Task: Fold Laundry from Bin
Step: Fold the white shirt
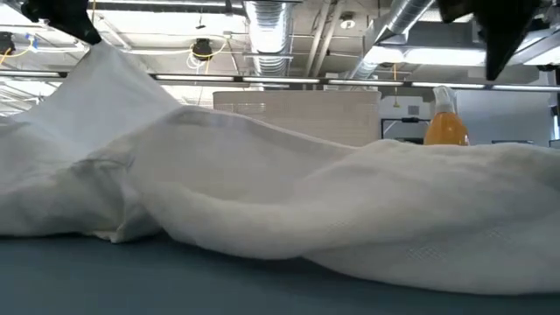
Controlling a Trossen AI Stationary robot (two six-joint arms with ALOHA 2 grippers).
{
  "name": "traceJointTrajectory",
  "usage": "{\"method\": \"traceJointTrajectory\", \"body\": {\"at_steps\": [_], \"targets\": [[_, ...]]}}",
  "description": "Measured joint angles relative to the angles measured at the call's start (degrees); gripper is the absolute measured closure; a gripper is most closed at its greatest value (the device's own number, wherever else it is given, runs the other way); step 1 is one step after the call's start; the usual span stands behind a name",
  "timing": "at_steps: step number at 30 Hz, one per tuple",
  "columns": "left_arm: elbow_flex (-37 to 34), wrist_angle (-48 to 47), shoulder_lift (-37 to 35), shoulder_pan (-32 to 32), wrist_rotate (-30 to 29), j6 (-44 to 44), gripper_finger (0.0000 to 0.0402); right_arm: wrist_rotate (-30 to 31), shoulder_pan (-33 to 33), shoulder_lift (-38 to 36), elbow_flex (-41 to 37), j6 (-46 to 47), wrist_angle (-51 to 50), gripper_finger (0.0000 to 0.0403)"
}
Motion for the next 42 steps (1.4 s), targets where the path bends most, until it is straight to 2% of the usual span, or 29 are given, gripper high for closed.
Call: {"method": "traceJointTrajectory", "body": {"at_steps": [5, 8, 10, 14, 19, 21, 24, 26, 28, 30, 34, 42], "targets": [[0.0, 0.0, 0.0, 0.9, 4.3, 4.8, 0.0385, -4.9, 14.5, 0.1, -5.3, -6.0, 16.0, 0.0264], [0.0, 0.0, 0.2, 2.0, 8.6, 6.9, 0.0351, -5.0, 22.6, 0.9, -8.0, -10.7, 26.8, 0.0263], [0.0, 0.0, 0.4, 2.7, 10.7, 8.3, 0.0321, -4.9, 26.4, 2.3, -8.3, -13.5, 29.6, 0.0263], [1.5, 2.3, 1.8, 3.4, 12.0, 11.1, 0.0255, -2.8, 29.6, 5.4, -7.4, -12.3, 31.4, 0.0263], [6.2, 7.6, 5.0, 3.3, 21.3, 18.3, 0.0190, -3.5, 29.9, 10.7, -7.4, -11.3, 31.1, 0.0254], [7.0, 13.0, 6.0, 3.2, 27.8, 22.0, 0.0178, -4.3, 29.9, 12.9, -7.4, -11.5, 31.1, 0.0248], [5.4, 25.6, 7.8, 2.1, 45.2, 28.0, 0.0173, -4.8, 29.9, 16.2, -7.4, -11.6, 31.9, 0.0235], [3.4, 33.4, 10.2, 0.2, 56.2, 29.1, 0.0173, -5.7, 29.9, 17.9, -7.4, -11.7, 33.6, 0.0224], [1.2, 39.8, 13.2, -2.9, 63.3, 28.1, 0.0175, -7.6, 30.0, 19.2, -7.4, -11.7, 35.4, 0.0213], [-0.4, 43.4, 16.7, -6.9, 67.5, 24.5, 0.0180, -9.2, 30.4, 20.3, -7.4, -11.7, 37.2, 0.0205], [-2.3, 44.0, 24.8, -15.6, 68.2, 17.7, 0.0193, -9.3, 32.1, 22.1, -7.4, -13.1, 39.1, 0.0196], [-5.3, 46.1, 35.5, -29.5, 55.8, 4.8, 0.0209, -7.5, 33.7, 28.6, -7.4, -16.1, 39.7, 0.0195]]}}
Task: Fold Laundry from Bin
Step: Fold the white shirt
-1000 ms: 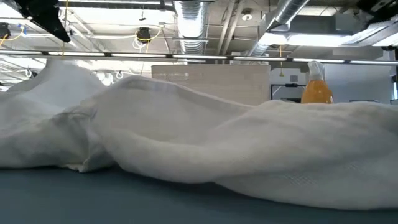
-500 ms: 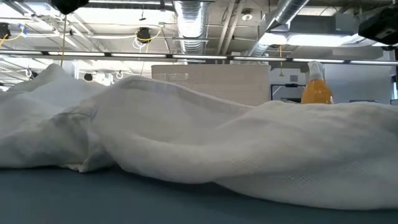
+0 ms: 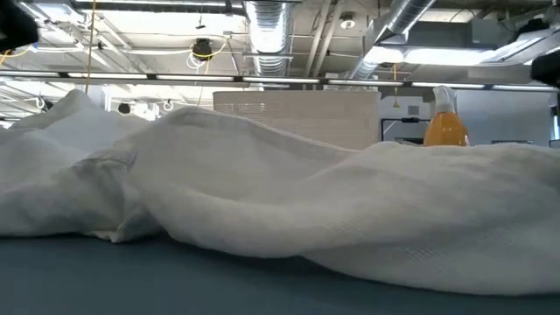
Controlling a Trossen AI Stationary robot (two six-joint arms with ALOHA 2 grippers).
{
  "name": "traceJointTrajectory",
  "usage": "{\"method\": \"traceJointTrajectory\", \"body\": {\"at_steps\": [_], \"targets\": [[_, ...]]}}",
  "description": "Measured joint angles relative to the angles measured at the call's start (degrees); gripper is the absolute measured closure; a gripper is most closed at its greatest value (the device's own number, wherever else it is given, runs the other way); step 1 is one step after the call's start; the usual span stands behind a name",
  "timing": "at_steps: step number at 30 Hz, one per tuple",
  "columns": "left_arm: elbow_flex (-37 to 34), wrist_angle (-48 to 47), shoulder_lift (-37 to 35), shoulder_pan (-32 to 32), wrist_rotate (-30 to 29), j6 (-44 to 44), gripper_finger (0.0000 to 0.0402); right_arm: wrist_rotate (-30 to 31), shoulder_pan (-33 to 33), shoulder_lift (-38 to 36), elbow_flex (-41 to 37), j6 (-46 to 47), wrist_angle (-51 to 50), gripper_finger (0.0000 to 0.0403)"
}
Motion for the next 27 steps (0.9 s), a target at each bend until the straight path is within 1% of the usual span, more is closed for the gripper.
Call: {"method": "traceJointTrajectory", "body": {"at_steps": [4, 8, 10, 13, 17, 21, 24, 27], "targets": [[-2.1, 4.2, 4.6, -3.5, 0.9, -3.8, 0.0210, -0.6, -1.0, 3.7, 0.0, 0.4, 0.2, 0.0196], [-4.2, 9.1, 9.2, -4.6, 2.9, -5.8, 0.0210, -1.5, -2.8, 5.4, 0.0, -0.2, 1.6, 0.0200], [-4.9, 9.6, 11.2, -4.6, 2.9, -6.3, 0.0210, -1.4, -3.5, 6.0, 0.0, -1.5, 2.2, 0.0207], [-6.4, 12.0, 13.5, -4.4, 3.2, -7.2, 0.0210, -1.4, -4.6, 6.1, 0.0, -2.4, 2.3, 0.0225], [-9.1, 18.1, 16.4, -4.4, 4.8, -8.5, 0.0210, -1.8, -5.1, 6.1, 0.0, -2.5, 2.8, 0.0258], [-9.9, 17.6, 17.0, -4.4, 4.2, -10.3, 0.0214, -1.9, -4.9, 6.1, -0.9, -2.5, 3.6, 0.0297], [-10.2, 17.6, 15.8, -4.2, 3.2, -10.2, 0.0243, -1.9, -4.5, 6.1, -1.5, -1.3, 3.9, 0.0336], [-10.3, 16.8, 14.3, -3.8, 2.8, -10.2, 0.0302, -1.9, -4.5, 6.0, -2.2, -1.0, 4.2, 0.0381]]}}
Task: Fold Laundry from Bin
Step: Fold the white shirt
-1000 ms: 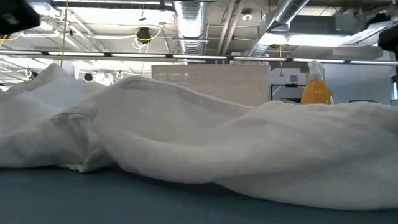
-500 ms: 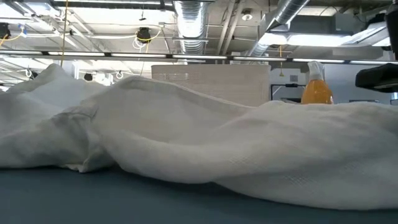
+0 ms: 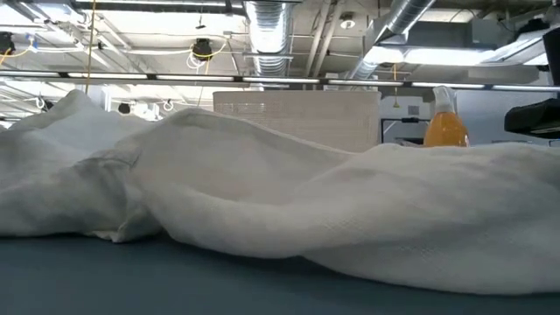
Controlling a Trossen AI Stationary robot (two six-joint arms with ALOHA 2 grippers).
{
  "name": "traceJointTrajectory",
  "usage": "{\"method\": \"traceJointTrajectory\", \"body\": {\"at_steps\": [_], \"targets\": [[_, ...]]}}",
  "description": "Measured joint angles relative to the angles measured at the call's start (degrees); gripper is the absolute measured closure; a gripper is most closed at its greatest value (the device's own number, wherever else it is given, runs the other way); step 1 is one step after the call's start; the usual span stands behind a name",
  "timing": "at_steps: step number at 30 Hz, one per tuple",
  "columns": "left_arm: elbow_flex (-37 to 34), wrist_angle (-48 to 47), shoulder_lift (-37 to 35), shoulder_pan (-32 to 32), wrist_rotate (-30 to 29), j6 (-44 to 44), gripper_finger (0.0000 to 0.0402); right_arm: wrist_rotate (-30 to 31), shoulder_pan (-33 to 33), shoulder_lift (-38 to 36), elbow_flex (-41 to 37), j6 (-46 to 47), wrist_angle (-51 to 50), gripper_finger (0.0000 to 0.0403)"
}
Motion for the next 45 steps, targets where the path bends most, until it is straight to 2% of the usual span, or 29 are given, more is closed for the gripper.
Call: {"method": "traceJointTrajectory", "body": {"at_steps": [3, 4, 9, 13, 19, 23, 27, 30, 34, 39, 45], "targets": [[-0.2, -2.7, -1.9, 0.2, -0.6, 0.0, 0.0376, -0.2, 0.0, -0.6, -0.1, 0.0, -1.6, 0.0388], [-0.2, -3.6, -2.8, 0.3, -0.7, -0.1, 0.0388, -0.3, 0.0, -1.1, -0.2, 0.0, -2.6, 0.0383], [0.5, -7.1, -11.2, 1.1, -2.5, 0.4, 0.0400, -0.4, -0.2, -7.5, 2.0, 0.3, -12.7, 0.0384], [4.5, -13.1, -20.1, 1.2, -9.1, 2.4, 0.0401, -0.2, -0.3, -14.3, 4.9, 2.0, -24.2, 0.0394], [12.1, -21.2, -31.2, 1.0, -19.9, 7.0, 0.0401, -0.1, -2.2, -23.1, 8.2, 8.7, -35.4, 0.0391], [15.6, -25.4, -35.6, 0.9, -23.1, 9.2, 0.0401, 0.1, -3.2, -26.8, 9.2, 14.5, -40.7, 0.0391], [16.1, -28.4, -37.5, 0.9, -19.2, 5.5, 0.0401, -1.0, -3.2, -28.0, 9.2, 18.6, -38.4, 0.0391], [15.7, -27.9, -36.7, 0.8, -13.4, 1.9, 0.0401, -5.7, -2.5, -26.6, 9.2, 19.7, -33.0, 0.0391], [15.5, -20.0, -33.4, -0.2, -6.6, 3.0, 0.0401, -12.1, -0.4, -23.0, 9.2, 21.2, -25.3, 0.0390], [15.5, -9.7, -27.9, -2.2, -0.5, 2.9, 0.0401, -14.9, 4.2, -18.0, 9.2, 22.8, -15.4, 0.0390], [15.5, -9.0, -20.6, -4.7, 3.0, -3.6, 0.0401, -15.1, 8.2, -12.2, 9.2, 27.4, -12.3, 0.0390]]}}
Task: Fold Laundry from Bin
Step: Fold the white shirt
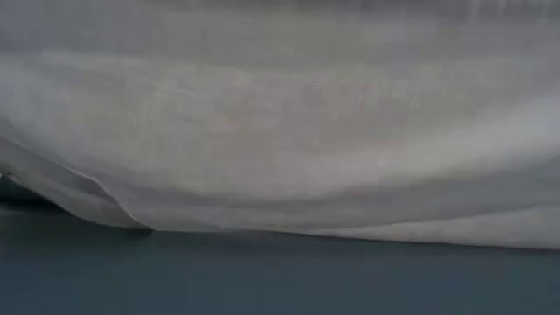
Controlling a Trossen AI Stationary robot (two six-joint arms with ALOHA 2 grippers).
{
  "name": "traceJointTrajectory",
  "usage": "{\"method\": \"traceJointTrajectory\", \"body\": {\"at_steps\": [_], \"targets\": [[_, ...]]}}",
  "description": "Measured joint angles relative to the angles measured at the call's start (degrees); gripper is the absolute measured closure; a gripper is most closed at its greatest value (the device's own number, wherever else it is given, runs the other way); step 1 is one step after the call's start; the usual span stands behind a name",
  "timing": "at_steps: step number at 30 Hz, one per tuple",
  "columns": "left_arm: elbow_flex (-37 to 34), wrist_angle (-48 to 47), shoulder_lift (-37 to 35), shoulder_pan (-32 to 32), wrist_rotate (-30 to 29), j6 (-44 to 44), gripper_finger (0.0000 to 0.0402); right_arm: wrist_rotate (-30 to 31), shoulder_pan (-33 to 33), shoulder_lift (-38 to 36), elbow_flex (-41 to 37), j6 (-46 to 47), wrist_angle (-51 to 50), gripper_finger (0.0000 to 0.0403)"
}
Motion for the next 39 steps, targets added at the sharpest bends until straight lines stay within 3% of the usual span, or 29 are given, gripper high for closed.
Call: {"method": "traceJointTrajectory", "body": {"at_steps": [6, 10, 16, 20, 23, 27, 31, 36, 39], "targets": [[0.0, 1.3, 5.3, -1.9, 4.7, -10.2, 0.0401, -2.5, 0.8, 4.5, 0.0, 4.7, 0.3, 0.0390], [0.0, 1.3, 8.7, -2.4, 11.0, -13.6, 0.0401, -6.4, 0.6, 7.4, 0.0, 4.7, 0.4, 0.0390], [0.0, -0.9, 10.5, 0.3, 13.9, -10.0, 0.0401, -7.3, -1.3, 8.6, 0.0, 1.2, -0.8, 0.0390], [0.0, 0.0, 11.8, 1.2, 14.6, -8.4, 0.0401, -6.6, -2.6, 8.5, 0.0, 4.0, -0.2, 0.0390], [0.0, 0.7, 13.0, 1.6, 18.5, -8.6, 0.0401, -6.4, -2.9, 8.4, 0.0, 4.1, -0.4, 0.0390], [0.0, 1.2, 13.1, 2.5, 24.1, -11.6, 0.0401, -5.9, -3.5, 5.8, 0.1, 6.2, -4.3, 0.0390], [0.0, 0.6, 13.6, 3.3, 25.3, -12.0, 0.0401, -5.9, -3.6, 3.6, 0.1, 10.8, -9.5, 0.0390], [0.0, 1.4, 14.8, 6.7, 30.5, -7.4, 0.0401, -5.9, -4.4, 3.6, 0.1, 2.6, -5.2, 0.0390], [0.0, -0.8, 14.3, 8.7, 34.2, -5.7, 0.0401, -3.6, -6.5, 3.1, 0.1, 0.9, -7.6, 0.0390]]}}
